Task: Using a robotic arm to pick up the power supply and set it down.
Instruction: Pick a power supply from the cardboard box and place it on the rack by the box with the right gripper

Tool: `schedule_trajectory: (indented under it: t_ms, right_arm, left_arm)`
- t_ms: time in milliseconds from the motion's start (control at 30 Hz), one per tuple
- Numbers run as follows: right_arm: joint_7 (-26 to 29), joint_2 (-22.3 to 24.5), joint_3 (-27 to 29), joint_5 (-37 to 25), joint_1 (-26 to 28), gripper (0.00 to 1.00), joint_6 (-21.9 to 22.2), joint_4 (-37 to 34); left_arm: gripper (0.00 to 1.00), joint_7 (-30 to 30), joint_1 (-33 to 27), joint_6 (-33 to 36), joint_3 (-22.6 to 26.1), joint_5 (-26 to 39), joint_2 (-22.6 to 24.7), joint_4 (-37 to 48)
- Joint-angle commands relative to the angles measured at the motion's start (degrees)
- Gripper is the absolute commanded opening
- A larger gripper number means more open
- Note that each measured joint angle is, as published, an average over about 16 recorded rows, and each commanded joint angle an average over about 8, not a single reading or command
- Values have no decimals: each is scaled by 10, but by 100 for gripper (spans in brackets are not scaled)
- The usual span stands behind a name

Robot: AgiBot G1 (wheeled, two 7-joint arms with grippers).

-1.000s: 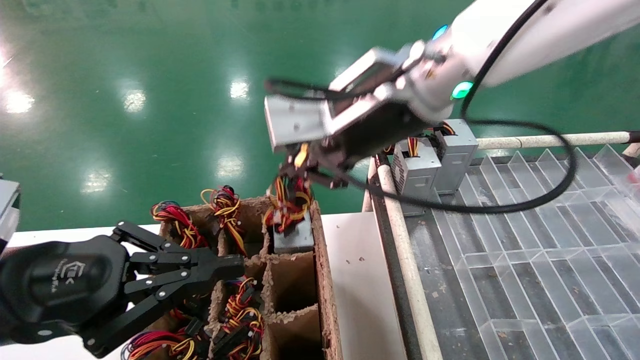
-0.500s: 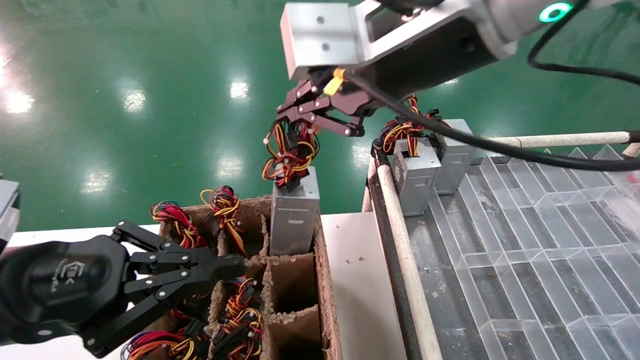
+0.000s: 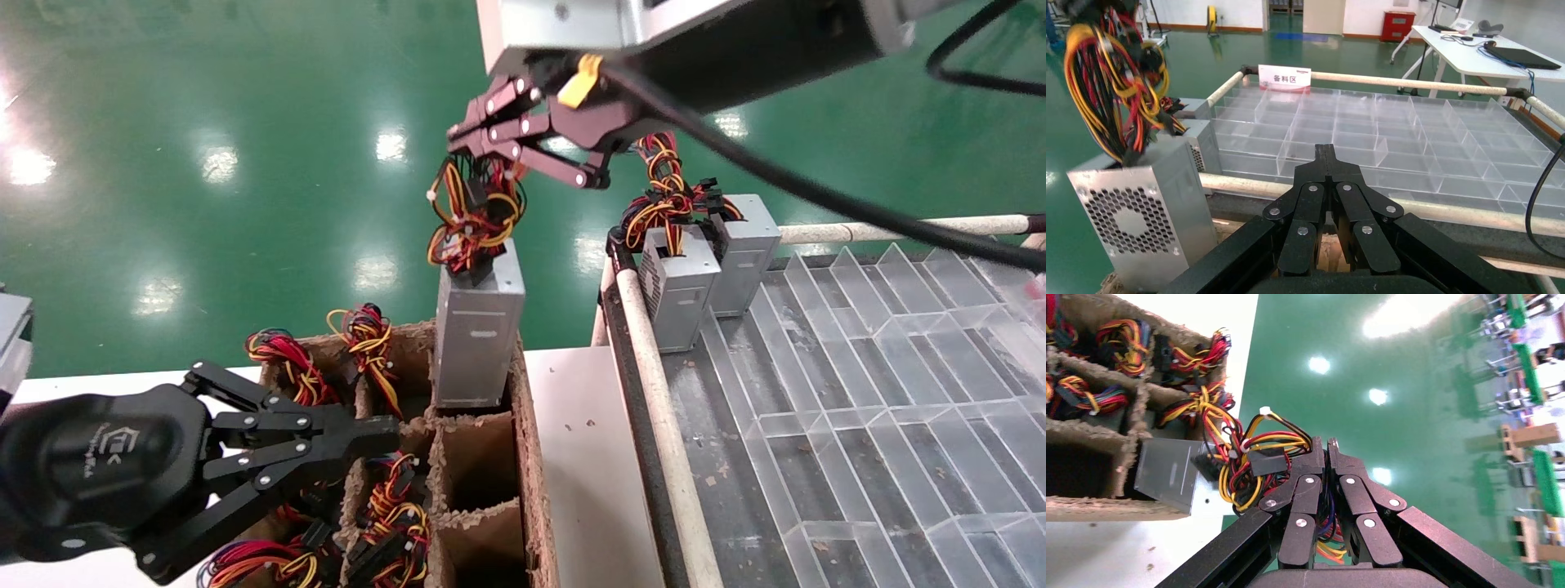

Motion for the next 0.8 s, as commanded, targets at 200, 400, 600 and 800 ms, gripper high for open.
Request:
schedule_trajectory:
  t_ms: [200,400,600,800]
  right_arm:
    - [23,33,11,-7,15,0,5,34]
    - [47,74,20,-17,30,0,-1,64]
    - [66,126,27,-28,50,0,-22,79]
    - [77,188,31,-41,67,0,-53,83]
  left_arm:
    - [0,0,0,0,0,0,0,0]
    - [0,0,0,0,0,0,0,0]
    - [0,0,0,0,0,0,0,0]
    - [0,0,0,0,0,0,0,0]
